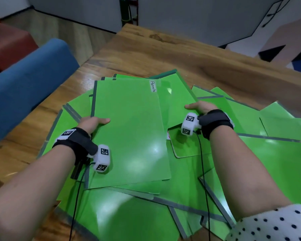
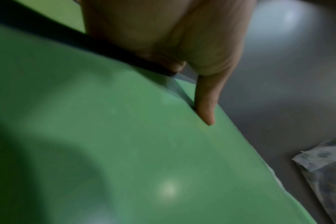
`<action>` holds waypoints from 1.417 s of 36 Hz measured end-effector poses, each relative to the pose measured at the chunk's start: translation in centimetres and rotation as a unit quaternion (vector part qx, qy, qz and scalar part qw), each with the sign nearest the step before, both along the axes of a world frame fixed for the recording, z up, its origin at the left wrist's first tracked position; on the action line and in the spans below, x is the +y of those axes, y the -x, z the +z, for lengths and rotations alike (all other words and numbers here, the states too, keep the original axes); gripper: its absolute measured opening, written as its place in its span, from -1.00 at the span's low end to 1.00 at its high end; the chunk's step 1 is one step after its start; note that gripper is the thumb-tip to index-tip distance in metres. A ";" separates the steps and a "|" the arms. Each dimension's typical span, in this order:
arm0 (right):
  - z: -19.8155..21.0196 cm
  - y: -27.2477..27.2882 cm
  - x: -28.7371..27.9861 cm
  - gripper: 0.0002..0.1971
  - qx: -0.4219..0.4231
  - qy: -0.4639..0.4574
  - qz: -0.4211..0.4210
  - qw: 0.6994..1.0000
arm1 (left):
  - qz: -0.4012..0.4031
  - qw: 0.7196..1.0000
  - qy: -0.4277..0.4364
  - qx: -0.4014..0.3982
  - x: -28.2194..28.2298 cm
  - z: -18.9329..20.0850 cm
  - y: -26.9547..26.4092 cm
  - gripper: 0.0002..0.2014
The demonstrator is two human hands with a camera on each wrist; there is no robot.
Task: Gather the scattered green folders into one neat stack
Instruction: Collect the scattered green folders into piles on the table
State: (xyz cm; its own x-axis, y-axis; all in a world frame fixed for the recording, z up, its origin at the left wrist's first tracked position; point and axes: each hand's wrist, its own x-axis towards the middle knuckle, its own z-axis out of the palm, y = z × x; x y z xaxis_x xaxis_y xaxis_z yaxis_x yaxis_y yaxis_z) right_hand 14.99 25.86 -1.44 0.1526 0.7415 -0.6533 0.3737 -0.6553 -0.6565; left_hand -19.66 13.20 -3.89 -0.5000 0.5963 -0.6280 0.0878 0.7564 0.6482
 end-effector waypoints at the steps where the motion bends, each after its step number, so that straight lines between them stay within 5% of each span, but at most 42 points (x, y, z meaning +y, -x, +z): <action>1: -0.1 -0.4 -0.5 -0.41 0.030 -0.005 -0.022 0.999 | 0.001 1.000 -0.003 -0.007 -0.2 0.1 -0.2 -0.09; 5: -0.8 -0.8 -3.5 -0.27 0.129 -0.076 -0.144 0.978 | -0.007 0.999 -0.018 -0.032 -1.0 1.1 -1.9 -0.17; 11: 0.3 -3.4 -6.1 -0.33 0.078 -0.156 -0.261 0.950 | -0.009 0.997 -0.050 -0.051 -2.7 3.6 -5.9 -0.13; 19: 6.9 -15.8 -9.0 -0.40 -0.042 -0.157 -0.217 0.963 | -0.041 0.992 -0.082 -0.084 -4.8 7.8 -12.0 -0.12; 24: 7.0 -24.9 -10.2 0.19 -0.031 -0.111 -0.247 0.962 | -0.063 0.991 -0.077 -0.089 -6.3 8.7 -15.5 -0.14; 28: 8.5 -25.3 -14.1 -0.02 -0.030 -0.080 -0.290 0.953 | -0.073 0.990 -0.071 -0.099 -7.6 8.1 -18.3 -0.12; 31: 6.9 -25.3 -16.3 -0.13 -0.019 -0.088 -0.296 0.951 | -0.072 0.991 -0.069 -0.091 -8.7 6.9 -20.0 -0.16; 36: -3.6 -29.4 -16.1 0.39 0.097 -0.100 -0.260 0.955 | -0.069 0.994 -0.078 -0.046 -10.2 5.2 -21.9 -0.31; 40: 0.2 -25.0 -20.8 -0.02 0.092 -0.042 -0.233 0.967 | -0.051 0.996 -0.064 -0.044 -11.4 3.7 -22.4 -0.33; 46: -1.8 -23.8 -22.6 -0.59 0.028 0.078 -0.209 0.974 | 0.002 0.998 -0.030 -0.047 -12.8 2.3 -22.9 -0.29; 51: -2.0 -22.2 -21.3 -0.39 -0.015 0.011 -0.188 0.982 | 0.011 0.999 -0.027 -0.041 -13.3 2.2 -23.2 -0.30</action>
State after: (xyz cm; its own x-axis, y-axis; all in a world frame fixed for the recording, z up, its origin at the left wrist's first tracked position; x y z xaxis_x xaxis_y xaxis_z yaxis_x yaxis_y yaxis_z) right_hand 37.18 4.57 -3.39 0.4335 0.6145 -0.6592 0.1215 -0.7647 -0.6329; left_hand 3.50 -0.06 -1.67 -0.4614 0.6197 -0.6349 0.0153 0.7211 0.6927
